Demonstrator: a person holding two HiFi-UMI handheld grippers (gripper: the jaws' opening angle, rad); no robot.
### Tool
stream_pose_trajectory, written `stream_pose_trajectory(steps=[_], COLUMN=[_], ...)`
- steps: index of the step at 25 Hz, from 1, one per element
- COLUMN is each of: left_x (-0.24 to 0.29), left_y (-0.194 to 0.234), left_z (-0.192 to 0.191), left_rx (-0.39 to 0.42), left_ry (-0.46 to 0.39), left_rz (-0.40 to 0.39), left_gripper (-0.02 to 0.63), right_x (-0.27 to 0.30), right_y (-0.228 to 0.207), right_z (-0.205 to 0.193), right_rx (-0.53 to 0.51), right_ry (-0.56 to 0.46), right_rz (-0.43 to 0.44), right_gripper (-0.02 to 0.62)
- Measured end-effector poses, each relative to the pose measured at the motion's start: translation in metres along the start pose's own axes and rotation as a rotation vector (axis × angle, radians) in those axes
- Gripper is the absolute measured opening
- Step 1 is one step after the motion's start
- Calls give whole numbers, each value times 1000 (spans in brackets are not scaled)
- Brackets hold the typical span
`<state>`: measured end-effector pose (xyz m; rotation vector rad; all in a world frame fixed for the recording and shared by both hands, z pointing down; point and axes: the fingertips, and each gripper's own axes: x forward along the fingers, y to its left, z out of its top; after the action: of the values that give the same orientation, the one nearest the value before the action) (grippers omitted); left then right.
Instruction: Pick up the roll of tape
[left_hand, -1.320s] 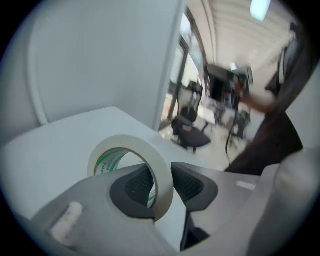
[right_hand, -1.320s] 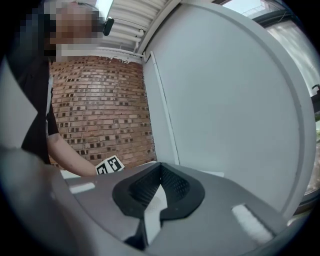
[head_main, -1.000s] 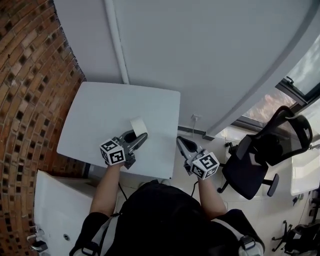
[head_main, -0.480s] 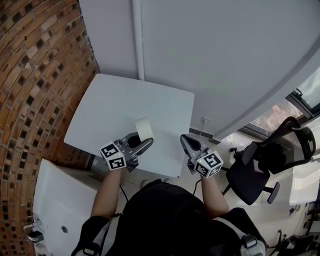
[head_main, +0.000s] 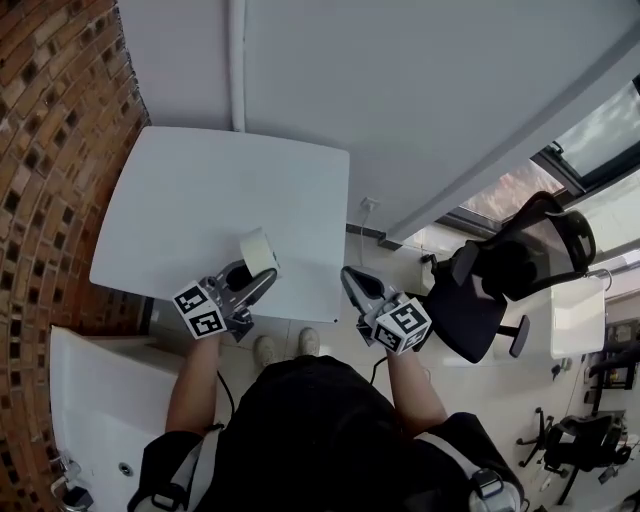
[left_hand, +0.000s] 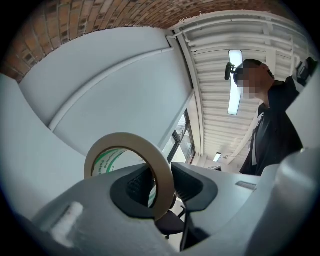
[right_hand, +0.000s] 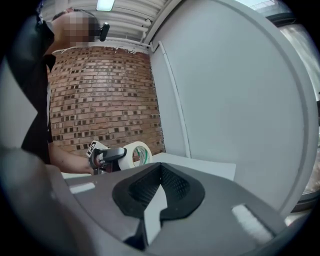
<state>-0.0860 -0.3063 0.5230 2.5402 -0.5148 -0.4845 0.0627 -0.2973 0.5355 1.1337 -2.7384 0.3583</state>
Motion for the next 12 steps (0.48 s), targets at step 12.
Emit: stream_pose_trajectory(steps=[12], left_x=[6], left_y=[-39], left_z=[-19], left_rx=[16], left_ry=[29], left_rz=[7], left_gripper=[112], right_x=[-44], right_y=[17], right_z=[6], right_rx=[-7], right_ry=[-75], right_rz=[9], right_gripper=[6])
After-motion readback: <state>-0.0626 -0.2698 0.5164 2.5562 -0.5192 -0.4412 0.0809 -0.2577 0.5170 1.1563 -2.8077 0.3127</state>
